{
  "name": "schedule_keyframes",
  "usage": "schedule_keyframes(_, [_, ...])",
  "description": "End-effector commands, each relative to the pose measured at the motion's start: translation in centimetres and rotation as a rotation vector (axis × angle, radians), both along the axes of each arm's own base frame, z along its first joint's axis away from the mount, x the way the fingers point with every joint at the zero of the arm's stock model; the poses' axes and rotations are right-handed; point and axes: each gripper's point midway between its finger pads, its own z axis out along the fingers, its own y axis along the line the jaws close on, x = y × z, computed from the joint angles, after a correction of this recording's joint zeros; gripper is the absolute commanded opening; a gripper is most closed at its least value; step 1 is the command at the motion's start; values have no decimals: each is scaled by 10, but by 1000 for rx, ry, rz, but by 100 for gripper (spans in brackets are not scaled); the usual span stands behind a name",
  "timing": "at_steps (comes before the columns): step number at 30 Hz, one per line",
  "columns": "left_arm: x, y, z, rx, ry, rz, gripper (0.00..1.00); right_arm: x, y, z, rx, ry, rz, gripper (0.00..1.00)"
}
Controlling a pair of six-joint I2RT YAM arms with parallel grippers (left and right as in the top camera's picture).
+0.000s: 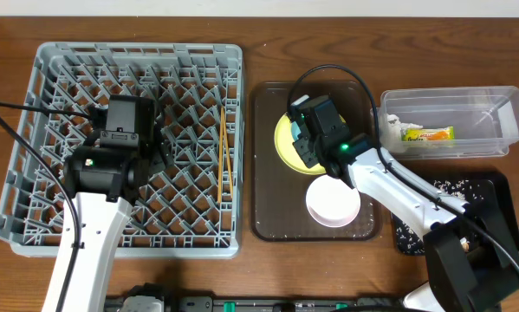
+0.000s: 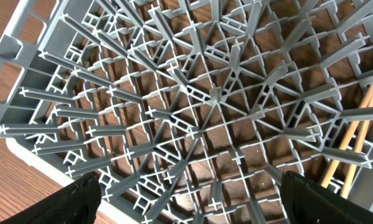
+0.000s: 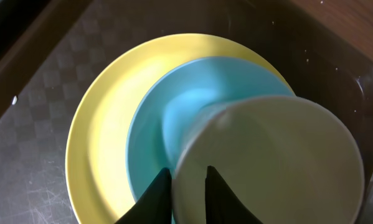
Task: Sort waste into correct bins and load items into the dishwasher rack
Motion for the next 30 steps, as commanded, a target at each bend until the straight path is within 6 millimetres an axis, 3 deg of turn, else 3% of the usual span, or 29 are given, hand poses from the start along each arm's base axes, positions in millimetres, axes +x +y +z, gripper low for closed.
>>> schedule_keyframes(1, [-2, 5, -2, 18, 9, 17, 93, 4, -1, 10, 1, -27, -7, 17])
schedule_keyframes(13, [-2, 5, -2, 17, 9, 17, 93, 4, 0, 10, 1, -27, -6, 17])
schedule_keyframes(18, [-2, 5, -2, 17, 9, 17, 93, 4, 0, 14, 6, -35, -6, 25])
schedule_keyframes(22, [-2, 5, -2, 17, 9, 17, 93, 4, 0, 34, 47, -69, -30, 31])
schedule_keyframes(27, [-2, 5, -2, 17, 9, 17, 93, -2, -5, 78, 122, -139, -68, 39])
schedule_keyframes(30, [-2, 5, -2, 17, 9, 17, 93, -4, -24, 104, 108, -202, -140, 44])
